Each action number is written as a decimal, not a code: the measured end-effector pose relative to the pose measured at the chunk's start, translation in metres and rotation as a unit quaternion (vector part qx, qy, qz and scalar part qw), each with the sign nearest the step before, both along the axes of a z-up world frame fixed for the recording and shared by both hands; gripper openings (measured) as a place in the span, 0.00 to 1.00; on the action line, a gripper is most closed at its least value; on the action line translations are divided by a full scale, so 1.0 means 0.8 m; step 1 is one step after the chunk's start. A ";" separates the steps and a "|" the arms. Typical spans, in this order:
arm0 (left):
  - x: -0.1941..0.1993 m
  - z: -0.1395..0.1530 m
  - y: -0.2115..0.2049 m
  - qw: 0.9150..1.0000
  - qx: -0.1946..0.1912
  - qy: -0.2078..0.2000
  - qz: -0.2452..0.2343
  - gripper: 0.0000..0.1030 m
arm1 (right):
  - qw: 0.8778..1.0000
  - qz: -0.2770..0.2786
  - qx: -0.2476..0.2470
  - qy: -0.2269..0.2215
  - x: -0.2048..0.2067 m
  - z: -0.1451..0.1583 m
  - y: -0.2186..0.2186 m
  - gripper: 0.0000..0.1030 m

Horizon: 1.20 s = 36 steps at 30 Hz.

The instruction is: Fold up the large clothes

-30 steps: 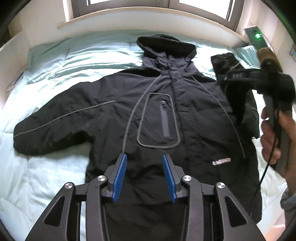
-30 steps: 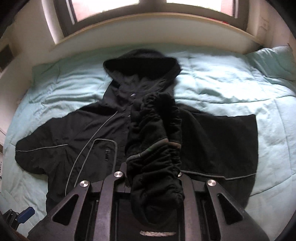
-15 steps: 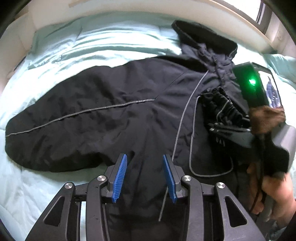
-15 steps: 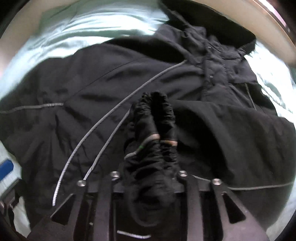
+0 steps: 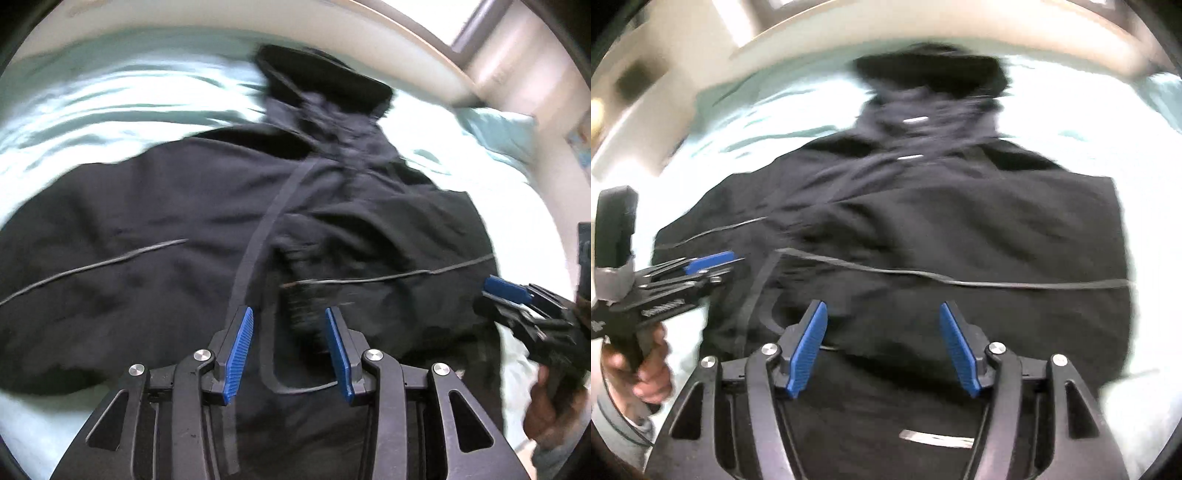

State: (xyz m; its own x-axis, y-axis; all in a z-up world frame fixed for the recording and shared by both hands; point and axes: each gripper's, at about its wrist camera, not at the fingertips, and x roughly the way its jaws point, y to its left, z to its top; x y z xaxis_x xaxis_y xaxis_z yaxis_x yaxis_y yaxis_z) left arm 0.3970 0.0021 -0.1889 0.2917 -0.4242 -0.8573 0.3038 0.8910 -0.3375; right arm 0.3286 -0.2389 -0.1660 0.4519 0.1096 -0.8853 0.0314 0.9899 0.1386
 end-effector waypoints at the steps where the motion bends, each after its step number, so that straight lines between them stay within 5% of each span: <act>1: 0.003 -0.007 -0.006 1.000 -0.010 0.013 -0.003 0.41 | 1.000 -0.021 -0.010 0.009 0.000 -0.004 -0.020 0.63; 8: 0.040 -0.050 -0.030 0.999 -0.009 0.049 0.021 0.41 | 0.995 -0.092 0.000 0.048 0.005 -0.061 -0.104 0.63; 15: 0.047 -0.073 -0.031 0.996 -0.002 0.068 0.054 0.41 | 0.995 -0.085 -0.010 0.057 0.005 -0.078 -0.094 0.63; 16: 0.049 -0.075 -0.034 0.996 0.000 0.067 0.055 0.39 | 0.995 -0.084 -0.012 0.059 0.007 -0.080 -0.091 0.63; 17: 0.051 -0.076 -0.039 0.996 0.003 0.066 0.053 0.21 | 0.995 -0.084 -0.016 0.060 0.006 -0.079 -0.090 0.63; 19: 0.054 -0.063 -0.046 0.998 0.014 0.042 0.048 0.18 | 0.994 -0.083 -0.020 0.062 0.005 -0.074 -0.082 0.63; 22: 0.058 -0.009 -0.033 0.998 -0.020 -0.019 0.061 0.17 | 0.996 -0.076 -0.008 0.047 0.001 -0.047 -0.077 0.63; 27: 0.072 0.042 0.043 0.991 -0.029 -0.066 0.117 0.16 | 0.997 -0.077 -0.006 0.010 -0.003 -0.014 -0.074 0.63; 33: 0.089 -0.052 0.081 0.992 0.040 0.027 0.114 0.18 | 0.992 -0.103 -0.026 0.073 0.039 -0.085 -0.081 0.63; 36: 0.087 -0.088 0.076 0.991 0.068 0.036 0.111 0.23 | 0.988 -0.103 -0.041 0.105 0.053 -0.119 -0.076 0.63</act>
